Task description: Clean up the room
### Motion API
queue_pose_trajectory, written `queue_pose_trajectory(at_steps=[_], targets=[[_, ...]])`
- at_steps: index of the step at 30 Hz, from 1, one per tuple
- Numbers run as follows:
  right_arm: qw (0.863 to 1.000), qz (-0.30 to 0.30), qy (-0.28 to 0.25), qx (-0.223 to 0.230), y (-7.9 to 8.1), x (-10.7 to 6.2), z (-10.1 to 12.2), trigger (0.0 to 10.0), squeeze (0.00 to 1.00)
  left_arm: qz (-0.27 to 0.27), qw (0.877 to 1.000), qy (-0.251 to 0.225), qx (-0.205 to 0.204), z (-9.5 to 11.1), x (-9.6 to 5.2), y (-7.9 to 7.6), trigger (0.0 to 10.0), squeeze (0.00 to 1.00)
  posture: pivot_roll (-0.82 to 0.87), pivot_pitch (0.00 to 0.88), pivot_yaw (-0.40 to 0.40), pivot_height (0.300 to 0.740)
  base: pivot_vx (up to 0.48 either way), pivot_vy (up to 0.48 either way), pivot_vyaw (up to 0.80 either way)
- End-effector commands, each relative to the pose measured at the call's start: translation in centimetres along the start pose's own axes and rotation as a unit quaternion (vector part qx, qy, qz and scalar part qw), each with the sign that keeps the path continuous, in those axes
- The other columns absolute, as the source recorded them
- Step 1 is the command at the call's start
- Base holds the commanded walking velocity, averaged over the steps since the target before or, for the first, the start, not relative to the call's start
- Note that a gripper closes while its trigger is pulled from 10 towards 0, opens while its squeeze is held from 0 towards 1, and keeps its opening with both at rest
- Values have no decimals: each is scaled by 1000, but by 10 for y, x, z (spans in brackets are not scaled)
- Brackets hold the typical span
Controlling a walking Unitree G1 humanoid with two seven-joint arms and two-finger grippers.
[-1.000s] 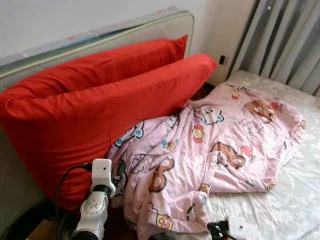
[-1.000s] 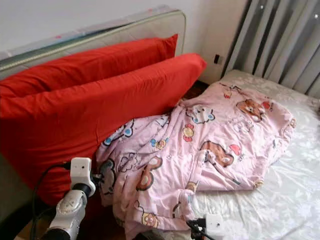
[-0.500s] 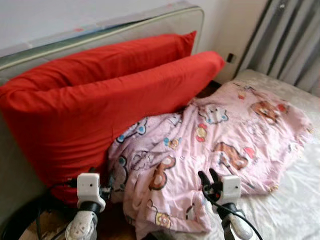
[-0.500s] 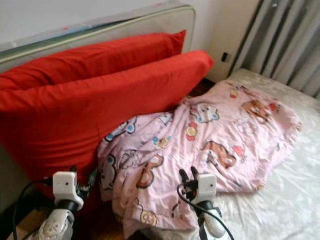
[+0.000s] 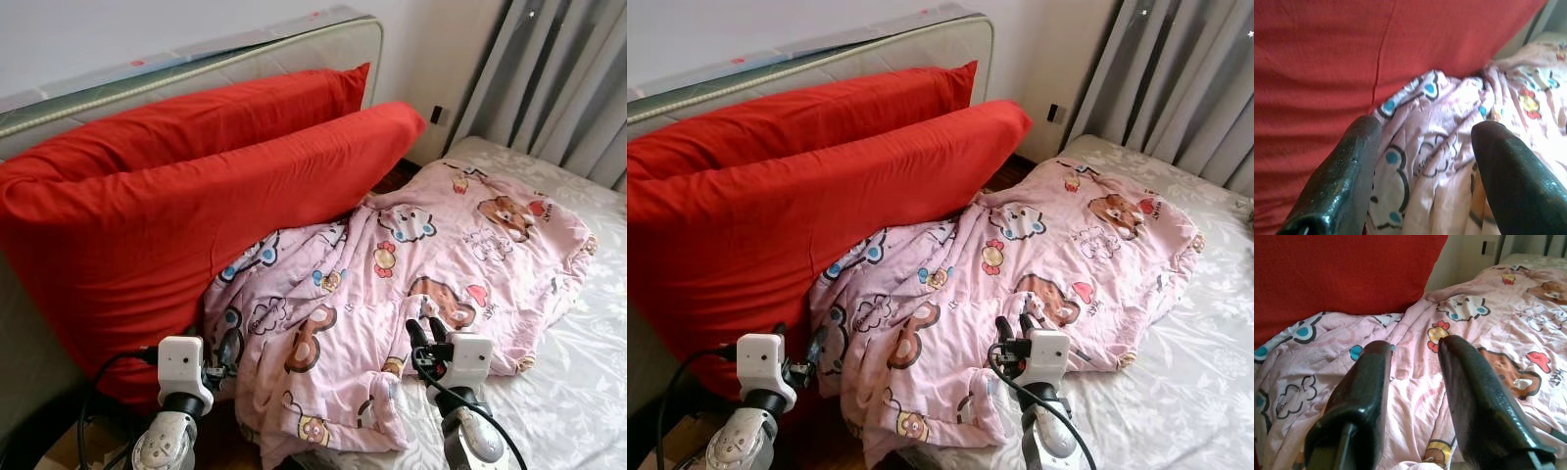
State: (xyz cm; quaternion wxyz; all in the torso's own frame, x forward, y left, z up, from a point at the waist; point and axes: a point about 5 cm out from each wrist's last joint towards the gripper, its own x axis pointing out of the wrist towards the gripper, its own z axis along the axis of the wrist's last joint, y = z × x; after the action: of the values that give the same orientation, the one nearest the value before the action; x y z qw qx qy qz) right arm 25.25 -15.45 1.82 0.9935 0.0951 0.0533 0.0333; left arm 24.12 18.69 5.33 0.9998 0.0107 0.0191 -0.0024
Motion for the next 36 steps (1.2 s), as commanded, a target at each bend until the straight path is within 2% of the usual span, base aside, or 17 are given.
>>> queue_pose_trajectory(at_steps=[1,6,11,12,14,16,17,18,19,22,25,27,29,31,36], targets=[[1000,-12,-2,15,4,-1,0,10000,0,-1,1000,-3,-9,4,3,-3,10000,0,-38,4,-63,740,0,0,0],[997,-64,-4,35,-2,-4,0,10000,0,2,1000,-3,-9,5,5,-2,10000,0,-38,5,-62,740,0,0,0],[996,-82,-16,-16,-7,-1,6,10000,0,13,1000,-5,-12,8,8,-2,10000,0,-32,33,-65,740,0,0,0],[994,-104,-35,-16,-16,2,15,10000,0,15,1000,-6,-14,9,8,-3,10000,0,-35,38,-62,740,0,0,0],[993,-103,-48,-17,-18,4,22,10000,0,15,1000,-6,-15,9,8,-3,10000,0,-39,40,-60,740,0,0,0],[994,-82,-63,-24,-13,5,28,10000,0,14,1000,-6,-15,9,9,-4,10000,0,-38,42,-59,740,0,0,0],[992,-64,-100,-44,-8,6,40,10000,0,13,1000,-7,-14,10,10,-4,10000,0,-36,46,-56,740,0,0,0],[992,-64,-100,-44,-8,6,40,10000,0,13,1000,-7,-14,10,10,-4,10000,0,-36,46,-56,740,0,0,0],[987,-59,-132,-64,-4,5,50,10000,0,12,1000,-8,-12,11,11,-3,10000,0,-35,49,-56,740,0,0,0],[981,-85,-155,-81,-6,4,58,10000,0,14,1000,-8,-12,11,12,-3,10000,0,-36,52,-53,740,0,0,0],[982,-94,-144,-83,-8,5,54,10000,0,13,1000,-8,-12,11,12,-3,10000,0,-34,53,-49,740,0,0,0],[992,-70,-79,-74,-3,8,36,10000,0,11,1000,-7,-10,11,12,-3,10000,0,-34,53,-48,740,0,0,0],[995,-59,-42,-62,1,7,23,10000,0,14,1000,-6,-12,10,12,-2,10000,0,-29,58,-50,740,0,0,0],[997,-54,-33,-49,3,6,19,10000,0,19,1000,-3,-15,9,12,-1,10000,0,-28,58,-51,740,0,0,0],[997,-53,-32,-52,5,6,19,10000,0,17,1000,1,-17,8,12,-2,10000,0,-31,58,-52,740,0,241,0]])
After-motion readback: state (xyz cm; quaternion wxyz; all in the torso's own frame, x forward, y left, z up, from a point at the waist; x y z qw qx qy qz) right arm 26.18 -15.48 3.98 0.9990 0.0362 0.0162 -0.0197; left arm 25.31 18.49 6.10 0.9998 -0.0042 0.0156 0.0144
